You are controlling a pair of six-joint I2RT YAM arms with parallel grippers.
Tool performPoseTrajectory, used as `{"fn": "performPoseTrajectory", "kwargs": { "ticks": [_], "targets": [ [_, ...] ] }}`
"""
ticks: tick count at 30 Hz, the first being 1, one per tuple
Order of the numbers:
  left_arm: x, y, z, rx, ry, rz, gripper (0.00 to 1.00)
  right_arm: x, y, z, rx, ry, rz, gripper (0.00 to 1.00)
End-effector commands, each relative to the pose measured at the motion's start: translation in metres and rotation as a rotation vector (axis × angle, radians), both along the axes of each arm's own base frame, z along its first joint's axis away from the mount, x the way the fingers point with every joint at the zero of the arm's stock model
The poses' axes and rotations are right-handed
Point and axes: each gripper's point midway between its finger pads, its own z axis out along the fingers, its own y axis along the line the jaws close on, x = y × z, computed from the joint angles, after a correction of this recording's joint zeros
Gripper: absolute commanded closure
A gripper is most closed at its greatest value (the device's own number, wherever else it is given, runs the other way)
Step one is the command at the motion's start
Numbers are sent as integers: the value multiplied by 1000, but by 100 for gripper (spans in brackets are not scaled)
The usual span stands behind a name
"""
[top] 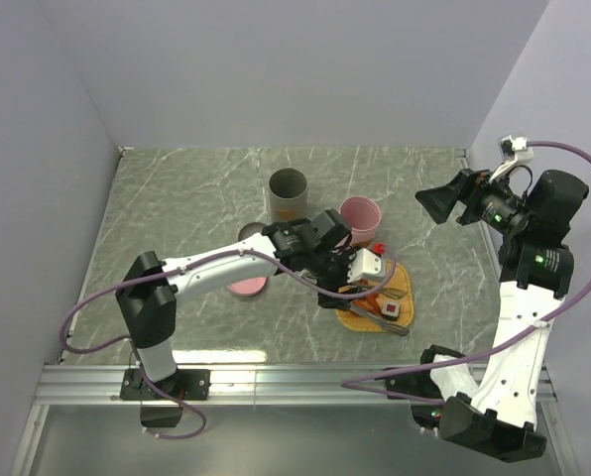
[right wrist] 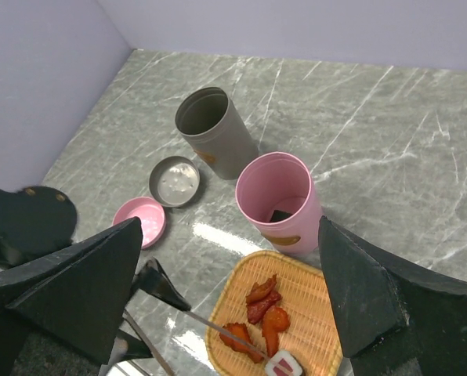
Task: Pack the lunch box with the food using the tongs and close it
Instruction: Pick up the food using the clamp
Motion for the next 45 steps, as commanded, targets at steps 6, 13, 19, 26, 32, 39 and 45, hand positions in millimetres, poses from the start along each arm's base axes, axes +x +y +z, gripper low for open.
{"fn": "performPoseTrajectory", "kwargs": {
  "ticks": [6, 13, 19, 26, 32, 39, 45],
  "targets": [
    [17, -9, -9, -9, -96, -27, 29, -2, 1, 13, -10, -48, 7, 0],
    [28, -13, -24, 23, -125, -4, 31, -5, 5, 14, -11, -55, 35, 0],
    [30, -16, -31, 46, -117, -16, 33, -3, 3, 12, -11, -43, 27, 0],
    [32, -14, -38, 61, -116, -6, 39, -2, 2, 11, -7, -40, 23, 0],
    [31, -12, -39, 75, -111, -4, 46, -2, 2, 12, -8, -42, 20, 0],
    [39, -17, -6, 10, -124, 44, 57, -2, 2, 13, -8, -42, 18, 0],
    [43, -10, 38, -74, -150, 109, 61, -2, 3, 19, 1, -46, 27, 0]
  ]
}}
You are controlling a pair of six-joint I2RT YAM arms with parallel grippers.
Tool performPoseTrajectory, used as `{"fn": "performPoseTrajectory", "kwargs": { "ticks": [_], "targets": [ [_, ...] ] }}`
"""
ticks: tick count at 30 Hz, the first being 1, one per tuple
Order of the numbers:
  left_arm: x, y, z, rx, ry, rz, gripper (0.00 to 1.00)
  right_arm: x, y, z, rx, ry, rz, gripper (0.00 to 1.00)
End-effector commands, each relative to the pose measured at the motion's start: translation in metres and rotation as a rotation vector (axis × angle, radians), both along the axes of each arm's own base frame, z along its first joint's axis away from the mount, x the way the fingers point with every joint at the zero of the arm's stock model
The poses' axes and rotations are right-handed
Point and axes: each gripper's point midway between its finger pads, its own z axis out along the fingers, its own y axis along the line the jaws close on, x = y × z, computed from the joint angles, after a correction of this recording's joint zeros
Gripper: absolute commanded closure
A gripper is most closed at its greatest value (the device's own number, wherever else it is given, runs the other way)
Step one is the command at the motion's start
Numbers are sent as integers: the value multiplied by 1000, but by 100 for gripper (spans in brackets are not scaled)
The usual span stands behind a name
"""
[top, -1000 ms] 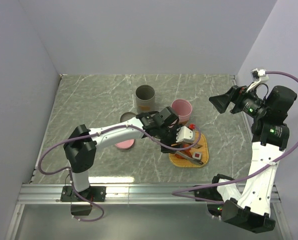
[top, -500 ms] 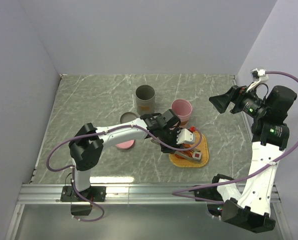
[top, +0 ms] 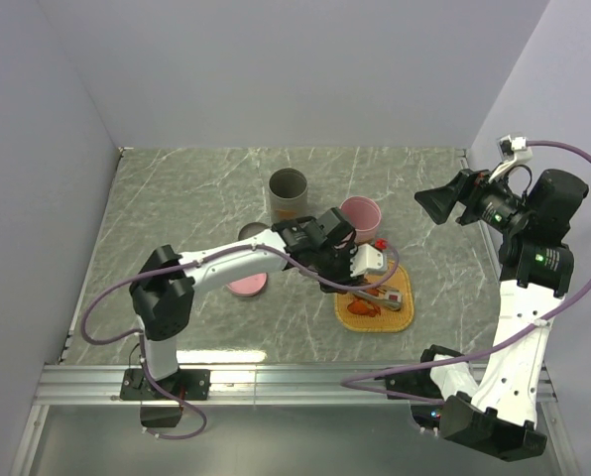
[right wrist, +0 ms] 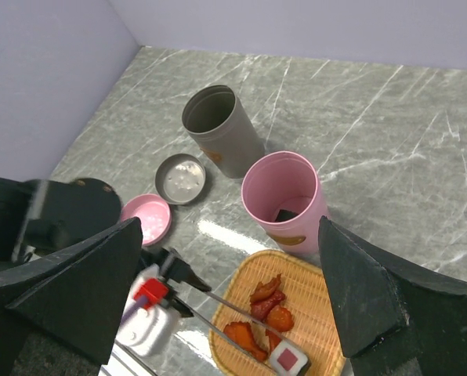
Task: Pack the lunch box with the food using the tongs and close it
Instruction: Pick up the food using the clamp, then place the food into the lunch box
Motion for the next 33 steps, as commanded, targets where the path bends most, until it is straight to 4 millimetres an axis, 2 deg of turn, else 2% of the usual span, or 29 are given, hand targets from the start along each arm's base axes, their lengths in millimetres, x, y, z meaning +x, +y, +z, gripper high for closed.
{"fn": "performPoseTrajectory", "kwargs": {
  "ticks": [1, 4, 7, 8, 9, 12, 15, 19, 25, 33],
  "targets": [
    [8, -5, 84, -186, -76, 37, 61, -1, 0, 19, -4, -46, 0, 0],
    [15, 3, 108, -234, -58, 78, 61, 0, -1, 20, -4, -43, 0, 0],
    [33, 16, 135, -292, -41, 159, 61, 0, -1, 20, -3, -47, -3, 0],
    [46, 26, 141, -308, -25, 207, 61, 0, -1, 20, 0, -46, -2, 0],
    [51, 31, 153, -335, -24, 228, 61, 0, -1, 20, 1, -45, -4, 0],
    [76, 53, 171, -377, -10, 312, 60, 0, -2, 19, 3, -42, -6, 0],
    [101, 75, 179, -389, 9, 395, 59, 1, -2, 17, 12, -35, -4, 0],
    [126, 94, 179, -381, 0, 469, 59, 2, -2, 16, 15, -38, -8, 0],
    [130, 94, 165, -355, 17, 470, 58, 1, -3, 13, 14, -31, -12, 0],
    [130, 89, 133, -288, 71, 452, 56, 1, -4, 11, 6, -33, -20, 0]
  ]
}}
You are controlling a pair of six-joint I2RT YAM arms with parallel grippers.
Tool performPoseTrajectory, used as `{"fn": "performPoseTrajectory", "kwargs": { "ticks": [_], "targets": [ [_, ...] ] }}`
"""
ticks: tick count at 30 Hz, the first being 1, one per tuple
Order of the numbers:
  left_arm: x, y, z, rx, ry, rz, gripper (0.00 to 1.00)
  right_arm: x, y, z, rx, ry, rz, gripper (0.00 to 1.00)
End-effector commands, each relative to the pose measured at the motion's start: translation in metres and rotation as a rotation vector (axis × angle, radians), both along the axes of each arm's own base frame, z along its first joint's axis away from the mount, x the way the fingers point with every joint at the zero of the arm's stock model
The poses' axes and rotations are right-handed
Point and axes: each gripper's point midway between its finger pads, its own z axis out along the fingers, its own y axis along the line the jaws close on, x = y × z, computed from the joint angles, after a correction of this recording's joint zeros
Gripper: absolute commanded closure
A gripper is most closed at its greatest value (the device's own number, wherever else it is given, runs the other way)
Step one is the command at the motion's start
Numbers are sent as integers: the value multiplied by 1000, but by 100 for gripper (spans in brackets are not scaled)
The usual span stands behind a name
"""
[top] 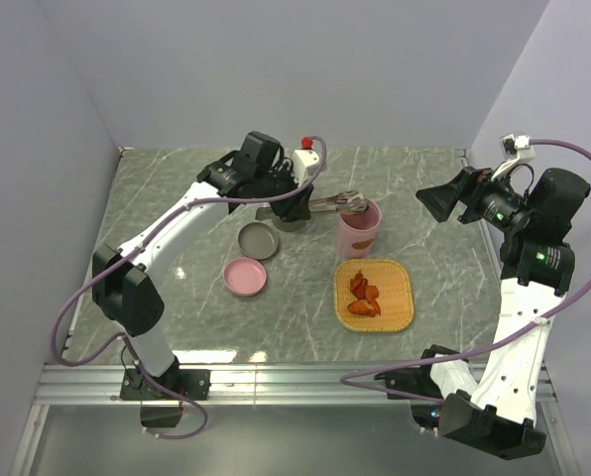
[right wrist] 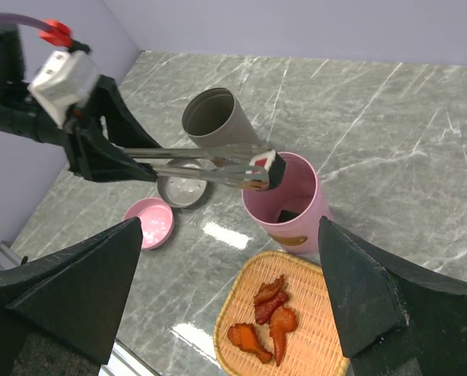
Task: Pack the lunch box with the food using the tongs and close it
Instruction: Place the food into the lunch box
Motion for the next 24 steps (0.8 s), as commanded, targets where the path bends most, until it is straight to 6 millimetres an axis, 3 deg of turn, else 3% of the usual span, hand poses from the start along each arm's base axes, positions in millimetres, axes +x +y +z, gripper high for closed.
{"fn": "performPoseTrajectory", "kwargs": {
  "ticks": [1, 7, 13, 18, 19, 24],
  "targets": [
    [1, -8, 6, -21, -10, -33, 55, -1, -1, 9, -16, -45, -7, 0],
    [2, -7, 8, -15, -28, -28, 45, -1, -2, 7, -19, -43, -7, 0],
    [-10, -8, 26, -34, -44, -55, 35, -1, -1, 7, -16, -42, -8, 0],
    [-49, -2, 34, -43, -59, -148, 35, -2, -2, 7, -20, -40, -11, 0],
    [-64, 1, 36, -42, -66, -173, 35, -1, -2, 6, -20, -40, -11, 0],
    [-106, 16, 23, -9, -62, -248, 36, -1, -1, 6, -12, -41, -7, 0]
  ]
}}
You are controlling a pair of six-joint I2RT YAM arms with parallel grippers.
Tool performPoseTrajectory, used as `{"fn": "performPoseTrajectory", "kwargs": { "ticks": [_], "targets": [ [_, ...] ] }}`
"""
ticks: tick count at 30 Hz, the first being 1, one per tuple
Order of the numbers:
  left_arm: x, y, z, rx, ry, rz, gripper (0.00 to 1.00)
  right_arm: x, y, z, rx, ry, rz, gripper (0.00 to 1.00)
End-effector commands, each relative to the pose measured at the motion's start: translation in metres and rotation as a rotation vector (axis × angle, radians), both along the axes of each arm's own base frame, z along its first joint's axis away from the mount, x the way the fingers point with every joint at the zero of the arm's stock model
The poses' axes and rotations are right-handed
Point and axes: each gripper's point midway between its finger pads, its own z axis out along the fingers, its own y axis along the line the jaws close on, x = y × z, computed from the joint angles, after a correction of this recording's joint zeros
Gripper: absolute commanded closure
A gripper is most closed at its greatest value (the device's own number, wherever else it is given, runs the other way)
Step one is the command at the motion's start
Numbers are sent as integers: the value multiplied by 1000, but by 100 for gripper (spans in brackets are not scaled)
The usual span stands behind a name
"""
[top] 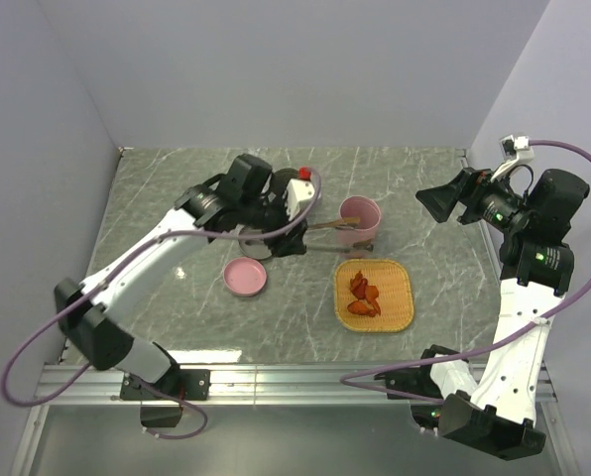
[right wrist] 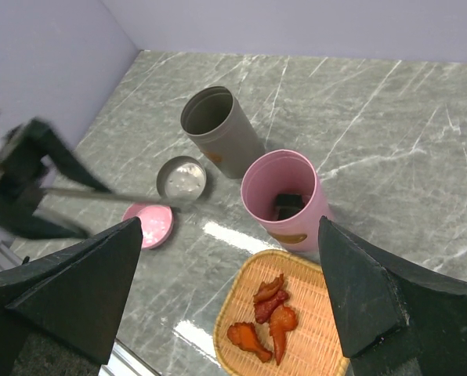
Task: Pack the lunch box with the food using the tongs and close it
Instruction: Place the food into the lunch box, then pick up the food using the clamp
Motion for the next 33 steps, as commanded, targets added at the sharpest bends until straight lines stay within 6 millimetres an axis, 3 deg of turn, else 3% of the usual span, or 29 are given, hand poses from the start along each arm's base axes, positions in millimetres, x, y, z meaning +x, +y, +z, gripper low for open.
{"fn": "performPoseTrajectory", "kwargs": {
  "ticks": [1, 4, 10, 13, 23, 33],
  "targets": [
    [-42, 10, 8, -11, -36, -109, 36, 0, -1, 8, -13, -43, -5, 0],
    [-62, 15, -12, 49, -57, -141, 36, 0, -1, 7, -11, -42, -2, 0],
    [-67, 17, -60, 189, -142, -163, 38, 1, -2, 6, -9, -40, -3, 0],
    [-70, 10, -73, 223, -159, -195, 39, 1, -2, 5, -13, -41, -5, 0],
    [-60, -15, -101, 245, -135, -196, 41, 1, -2, 4, -13, -35, -3, 0],
    [-72, -24, -111, 244, -105, -237, 44, 2, -2, 1, -10, -31, 0, 0]
  ]
}}
